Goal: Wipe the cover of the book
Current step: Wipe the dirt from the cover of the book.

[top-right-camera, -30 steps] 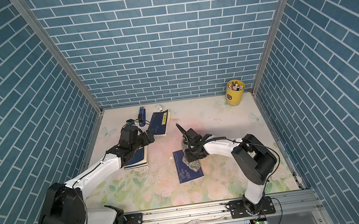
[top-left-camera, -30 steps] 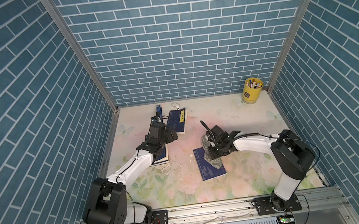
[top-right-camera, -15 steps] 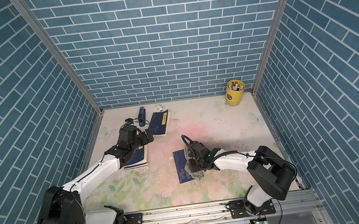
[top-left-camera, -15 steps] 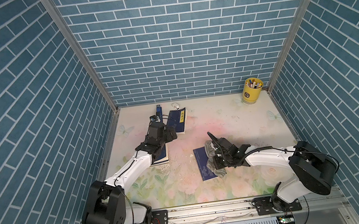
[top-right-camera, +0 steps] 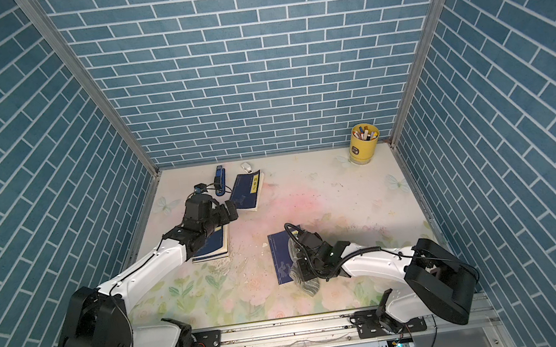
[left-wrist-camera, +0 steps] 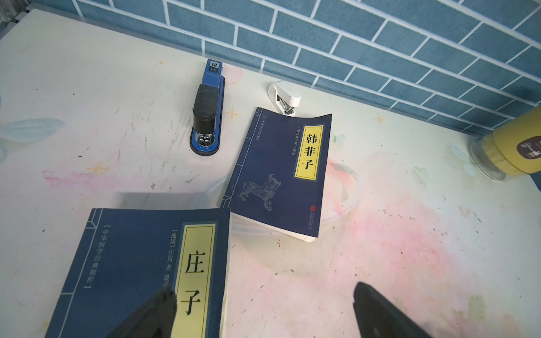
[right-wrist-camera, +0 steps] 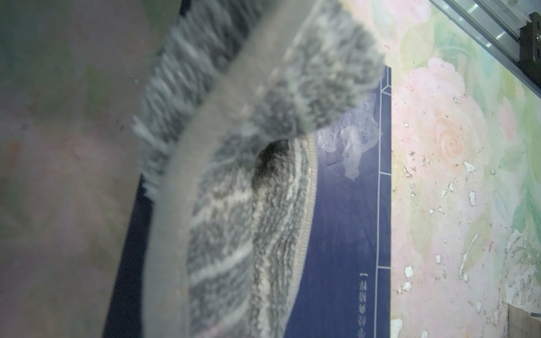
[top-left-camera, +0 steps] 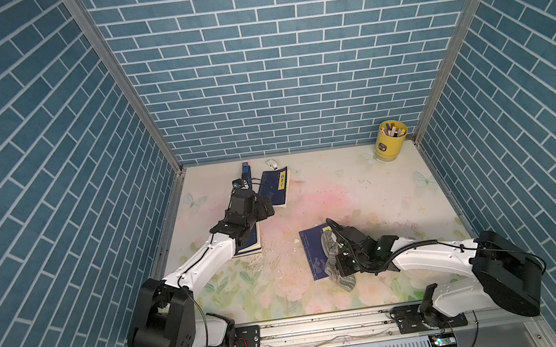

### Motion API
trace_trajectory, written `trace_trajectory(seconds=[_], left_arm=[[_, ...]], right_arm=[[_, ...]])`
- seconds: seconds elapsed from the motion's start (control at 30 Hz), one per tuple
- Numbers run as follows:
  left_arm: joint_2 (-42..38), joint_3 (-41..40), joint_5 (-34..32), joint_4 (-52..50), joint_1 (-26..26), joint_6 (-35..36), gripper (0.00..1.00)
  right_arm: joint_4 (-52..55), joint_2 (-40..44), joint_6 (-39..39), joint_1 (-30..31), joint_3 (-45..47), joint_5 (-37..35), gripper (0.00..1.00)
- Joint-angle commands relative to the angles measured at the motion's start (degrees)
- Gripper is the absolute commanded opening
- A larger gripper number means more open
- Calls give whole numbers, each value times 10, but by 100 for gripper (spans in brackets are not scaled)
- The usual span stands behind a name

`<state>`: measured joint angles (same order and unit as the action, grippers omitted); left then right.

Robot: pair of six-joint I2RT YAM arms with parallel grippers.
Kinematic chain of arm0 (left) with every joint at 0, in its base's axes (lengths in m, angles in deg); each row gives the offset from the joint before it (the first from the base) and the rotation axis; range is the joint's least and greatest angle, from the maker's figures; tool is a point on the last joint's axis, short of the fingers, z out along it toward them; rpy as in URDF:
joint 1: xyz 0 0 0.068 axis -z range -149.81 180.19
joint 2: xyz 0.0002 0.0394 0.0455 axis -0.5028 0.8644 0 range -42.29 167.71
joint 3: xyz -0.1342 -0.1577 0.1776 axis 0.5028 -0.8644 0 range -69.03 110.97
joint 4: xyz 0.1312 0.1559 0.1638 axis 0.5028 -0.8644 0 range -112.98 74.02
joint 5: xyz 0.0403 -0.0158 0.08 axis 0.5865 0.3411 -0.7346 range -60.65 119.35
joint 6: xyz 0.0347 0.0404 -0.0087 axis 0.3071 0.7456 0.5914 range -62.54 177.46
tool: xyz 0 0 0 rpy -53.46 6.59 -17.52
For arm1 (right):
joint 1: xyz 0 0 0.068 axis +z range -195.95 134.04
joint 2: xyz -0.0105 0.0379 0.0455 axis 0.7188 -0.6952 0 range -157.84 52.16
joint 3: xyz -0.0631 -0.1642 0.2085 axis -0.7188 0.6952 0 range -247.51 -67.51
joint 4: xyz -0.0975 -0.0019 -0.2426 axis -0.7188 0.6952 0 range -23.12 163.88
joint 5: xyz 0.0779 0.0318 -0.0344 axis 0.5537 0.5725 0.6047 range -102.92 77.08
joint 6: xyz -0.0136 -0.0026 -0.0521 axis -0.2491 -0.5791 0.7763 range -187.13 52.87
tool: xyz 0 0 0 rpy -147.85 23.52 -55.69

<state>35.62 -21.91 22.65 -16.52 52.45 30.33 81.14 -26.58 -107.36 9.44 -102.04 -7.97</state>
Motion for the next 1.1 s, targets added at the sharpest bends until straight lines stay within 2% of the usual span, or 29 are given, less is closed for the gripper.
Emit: trace_trajectory(seconds=[0.0, 0.3, 0.47, 0.63, 0.87, 0.97, 1.07], left_arm=[[4, 8, -2, 4, -2, 10, 100], [-5, 4, 8, -3, -3, 6, 100], [-12, 7, 10, -12, -2, 7, 100], [-8, 12, 9, -14, -2, 10, 100], [6, 25, 7, -20, -3, 20, 100], [12, 31, 5, -19, -3, 22, 100], [15, 37, 3, -21, -2, 20, 100]], right_arm=[[158, -59, 2, 2, 6, -17, 0], [127, -259, 95, -69, -172, 14, 0], [121, -324, 120, -85, -235, 29, 0], [137, -286, 117, -57, -199, 23, 0], [147, -178, 35, 35, -63, 46, 0], [145, -158, 37, 34, -61, 34, 1], [140, -196, 69, -4, -111, 29, 2]])
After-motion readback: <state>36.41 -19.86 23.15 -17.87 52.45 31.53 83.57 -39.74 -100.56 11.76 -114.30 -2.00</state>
